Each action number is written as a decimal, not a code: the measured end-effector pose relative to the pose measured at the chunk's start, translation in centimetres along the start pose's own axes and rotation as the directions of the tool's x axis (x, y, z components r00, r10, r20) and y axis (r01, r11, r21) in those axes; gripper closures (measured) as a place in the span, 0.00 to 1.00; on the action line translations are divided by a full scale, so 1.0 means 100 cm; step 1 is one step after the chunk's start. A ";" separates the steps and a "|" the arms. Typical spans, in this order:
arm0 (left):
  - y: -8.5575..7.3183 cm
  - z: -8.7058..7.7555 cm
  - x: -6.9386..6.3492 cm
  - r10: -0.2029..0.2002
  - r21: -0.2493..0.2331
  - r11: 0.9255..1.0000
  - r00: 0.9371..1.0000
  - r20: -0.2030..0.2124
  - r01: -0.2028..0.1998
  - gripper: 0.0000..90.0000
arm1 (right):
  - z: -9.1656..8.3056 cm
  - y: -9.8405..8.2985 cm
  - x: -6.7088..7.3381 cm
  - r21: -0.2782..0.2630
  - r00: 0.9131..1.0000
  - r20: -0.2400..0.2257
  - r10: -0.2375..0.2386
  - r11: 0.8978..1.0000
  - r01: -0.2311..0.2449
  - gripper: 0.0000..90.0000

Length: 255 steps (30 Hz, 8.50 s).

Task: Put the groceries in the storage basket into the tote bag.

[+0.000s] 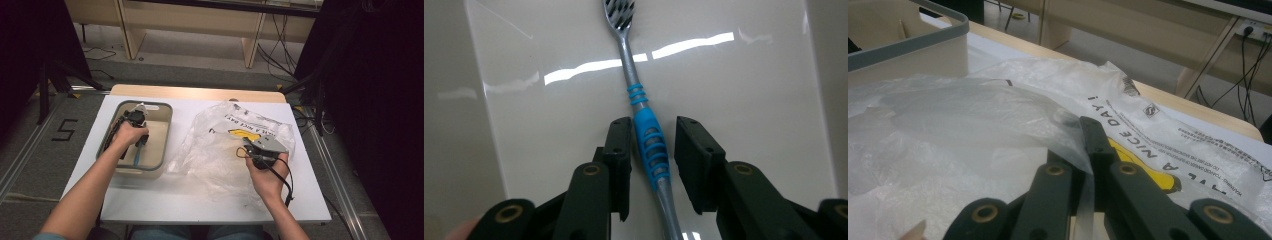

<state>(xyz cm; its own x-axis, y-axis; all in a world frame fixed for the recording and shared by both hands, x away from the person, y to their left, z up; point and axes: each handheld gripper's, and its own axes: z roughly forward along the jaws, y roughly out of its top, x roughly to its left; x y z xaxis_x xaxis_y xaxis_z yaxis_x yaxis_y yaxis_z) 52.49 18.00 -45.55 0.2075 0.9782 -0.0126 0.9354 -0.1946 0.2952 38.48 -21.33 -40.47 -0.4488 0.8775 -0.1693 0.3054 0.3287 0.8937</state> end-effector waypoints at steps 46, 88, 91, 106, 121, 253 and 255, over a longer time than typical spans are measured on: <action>0.004 -0.001 -0.001 -0.011 0.052 0.999 1.000 0.016 0.010 0.88 | 0.000 -0.001 0.000 0.001 1.000 0.001 -0.002 1.000 0.002 1.00; -0.008 -0.050 0.007 0.028 -0.299 0.954 0.997 0.072 -0.005 0.88 | 0.000 -0.001 0.000 -0.005 1.000 0.003 0.003 1.000 -0.003 1.00; -0.011 -0.056 0.007 0.031 -0.329 0.944 0.996 0.079 -0.003 0.88 | 0.000 -0.001 0.000 -0.005 1.000 0.003 0.002 1.000 -0.002 1.00; -0.017 -0.072 0.006 0.051 -0.398 0.917 0.993 0.103 -0.006 0.88 | 0.000 -0.001 0.000 -0.004 1.000 0.003 -0.001 1.000 0.001 1.00; -0.025 -0.086 0.000 0.093 -0.445 0.895 0.987 0.130 -0.026 0.88 | 0.000 -0.001 0.001 -0.003 1.000 0.002 0.000 1.000 0.000 1.00; -0.102 -0.098 -0.185 0.595 -0.446 0.779 0.743 0.305 -0.441 0.88 | -0.001 -0.001 0.001 -0.006 1.000 0.002 -0.003 1.000 0.003 1.00; -0.102 -0.097 -0.188 0.598 -0.441 0.778 0.740 0.306 -0.447 0.88 | -0.001 -0.001 0.001 -0.005 1.000 -0.001 -0.003 1.000 0.003 1.00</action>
<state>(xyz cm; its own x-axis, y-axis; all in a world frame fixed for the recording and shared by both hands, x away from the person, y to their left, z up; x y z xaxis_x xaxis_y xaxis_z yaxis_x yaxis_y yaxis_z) 36.30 2.32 -39.07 0.8011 0.5853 -0.1253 0.5092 -0.5564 0.6566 38.30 -21.30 -40.49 -0.4506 0.8761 -0.1714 0.3002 0.3295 0.8951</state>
